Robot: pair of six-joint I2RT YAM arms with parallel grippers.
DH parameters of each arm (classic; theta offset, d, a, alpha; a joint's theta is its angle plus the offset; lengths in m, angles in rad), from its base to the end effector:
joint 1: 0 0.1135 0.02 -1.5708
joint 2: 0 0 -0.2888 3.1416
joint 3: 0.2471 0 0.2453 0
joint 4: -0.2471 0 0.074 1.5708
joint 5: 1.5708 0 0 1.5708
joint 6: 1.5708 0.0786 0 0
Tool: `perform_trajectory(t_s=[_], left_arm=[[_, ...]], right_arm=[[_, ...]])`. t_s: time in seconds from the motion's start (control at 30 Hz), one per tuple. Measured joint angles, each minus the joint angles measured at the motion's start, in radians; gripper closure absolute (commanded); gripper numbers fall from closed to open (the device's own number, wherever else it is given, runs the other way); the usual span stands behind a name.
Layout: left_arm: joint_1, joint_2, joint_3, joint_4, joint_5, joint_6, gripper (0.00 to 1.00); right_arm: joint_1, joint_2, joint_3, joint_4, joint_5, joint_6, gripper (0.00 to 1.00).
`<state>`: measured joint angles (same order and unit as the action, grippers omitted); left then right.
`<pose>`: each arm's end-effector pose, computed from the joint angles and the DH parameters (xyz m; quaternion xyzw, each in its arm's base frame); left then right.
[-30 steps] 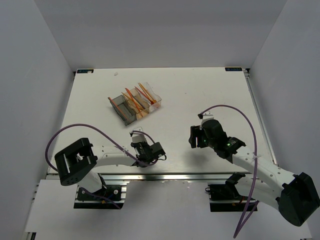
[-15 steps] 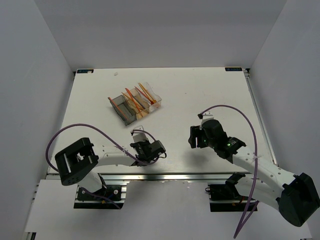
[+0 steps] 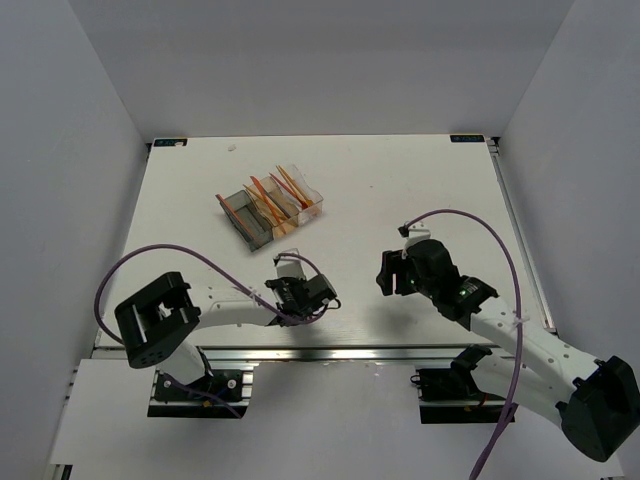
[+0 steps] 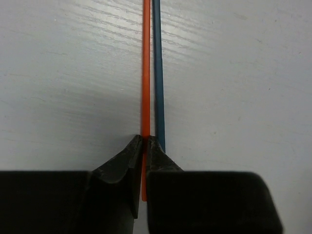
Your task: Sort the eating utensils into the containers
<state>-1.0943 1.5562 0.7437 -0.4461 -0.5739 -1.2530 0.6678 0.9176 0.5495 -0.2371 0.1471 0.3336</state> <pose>0.1599 -0.2167 0.1376 -0.1190 0.9410 -0.0294 0.3155 0.1742 0.1227 0.2269 -0.1133 0.8767 0.1652 0.4374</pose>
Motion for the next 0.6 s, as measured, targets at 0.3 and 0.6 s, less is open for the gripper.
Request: perform_trajectory(t_s=[0.3,0.6], left_arm=[[-0.001,0.049,0.057,-0.074,0.016,0.105,0.72],[0.0,0.036,0.039,-0.051,0.033,0.15,0.75]], right_arm=[[0.0,-0.03,-0.002,0.0,-0.02,0.0,0.31],[0.0,-0.031,-0.003,0.0,-0.021,0.0,0.31]])
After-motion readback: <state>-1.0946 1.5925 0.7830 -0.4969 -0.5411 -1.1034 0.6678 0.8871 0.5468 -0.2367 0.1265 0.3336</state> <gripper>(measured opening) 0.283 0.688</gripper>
